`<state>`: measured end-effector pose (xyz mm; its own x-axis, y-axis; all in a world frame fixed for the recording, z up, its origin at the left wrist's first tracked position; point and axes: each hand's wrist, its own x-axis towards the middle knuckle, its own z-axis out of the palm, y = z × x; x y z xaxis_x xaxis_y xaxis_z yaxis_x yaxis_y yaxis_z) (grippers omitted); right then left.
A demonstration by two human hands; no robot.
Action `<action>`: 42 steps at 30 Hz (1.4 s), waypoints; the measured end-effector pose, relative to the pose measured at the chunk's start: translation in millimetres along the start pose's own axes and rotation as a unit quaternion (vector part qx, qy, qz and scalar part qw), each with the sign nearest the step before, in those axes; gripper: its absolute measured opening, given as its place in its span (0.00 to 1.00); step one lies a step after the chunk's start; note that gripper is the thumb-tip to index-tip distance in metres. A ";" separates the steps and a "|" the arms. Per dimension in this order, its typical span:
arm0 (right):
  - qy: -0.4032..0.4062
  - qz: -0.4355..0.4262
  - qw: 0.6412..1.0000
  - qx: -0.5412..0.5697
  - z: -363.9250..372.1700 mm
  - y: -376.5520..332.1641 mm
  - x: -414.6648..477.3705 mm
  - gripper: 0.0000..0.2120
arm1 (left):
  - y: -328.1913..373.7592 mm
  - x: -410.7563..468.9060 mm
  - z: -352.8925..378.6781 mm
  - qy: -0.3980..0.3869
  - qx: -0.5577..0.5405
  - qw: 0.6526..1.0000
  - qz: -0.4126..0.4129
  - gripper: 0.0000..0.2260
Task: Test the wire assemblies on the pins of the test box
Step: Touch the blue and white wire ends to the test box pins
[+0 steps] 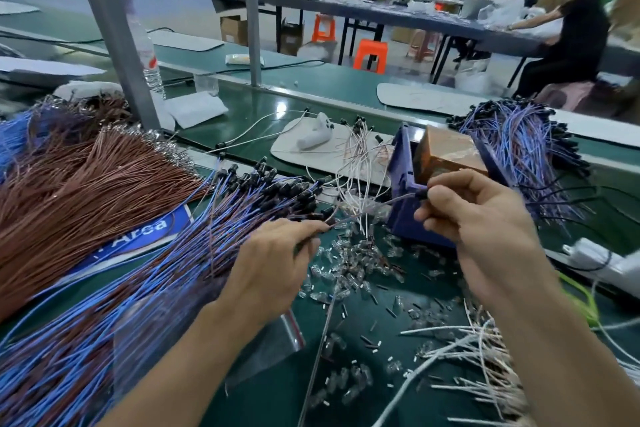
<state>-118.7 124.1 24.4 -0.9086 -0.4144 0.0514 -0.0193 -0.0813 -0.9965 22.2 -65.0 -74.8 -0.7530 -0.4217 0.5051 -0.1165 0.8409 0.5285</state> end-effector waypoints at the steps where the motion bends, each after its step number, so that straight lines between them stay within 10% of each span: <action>1: 0.015 -0.011 1.000 0.021 -10.3 -2.2 -1.2 0.06 | 0.5 -0.3 -1.5 -0.024 -0.049 0.997 -0.056 0.12; 13: 0.157 -0.010 0.981 0.110 -138.1 11.3 -17.6 0.14 | 15.7 2.7 -18.1 -0.056 -0.295 0.932 -0.202 0.08; 23: 0.072 0.049 0.959 0.270 -111.7 12.2 -24.7 0.07 | 72.0 2.8 -1.8 -0.207 -0.123 0.966 -0.096 0.11; 32: -0.116 0.069 0.991 0.021 -49.3 22.3 -25.9 0.07 | 108.7 38.4 15.1 -0.160 -0.399 0.891 -0.150 0.12; 35: -0.135 0.055 0.989 0.024 -45.2 34.8 -25.7 0.24 | 111.7 44.4 23.3 -0.118 -0.441 0.870 -0.185 0.11; 39: -0.117 0.060 0.991 0.014 -47.7 47.8 -24.9 0.17 | 102.0 48.1 29.9 -0.161 -0.539 0.789 -0.248 0.09; 42: -0.134 0.075 0.988 -0.006 -47.8 53.4 -26.2 0.14 | 93.6 45.1 36.9 -0.171 -0.489 0.826 -0.222 0.14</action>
<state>-115.8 173.9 -33.4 -0.7593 -0.6455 -0.0828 0.1002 0.0098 -0.9949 -46.5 7.2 -27.7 -0.9351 -0.3539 -0.0203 0.0224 -0.1164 0.9930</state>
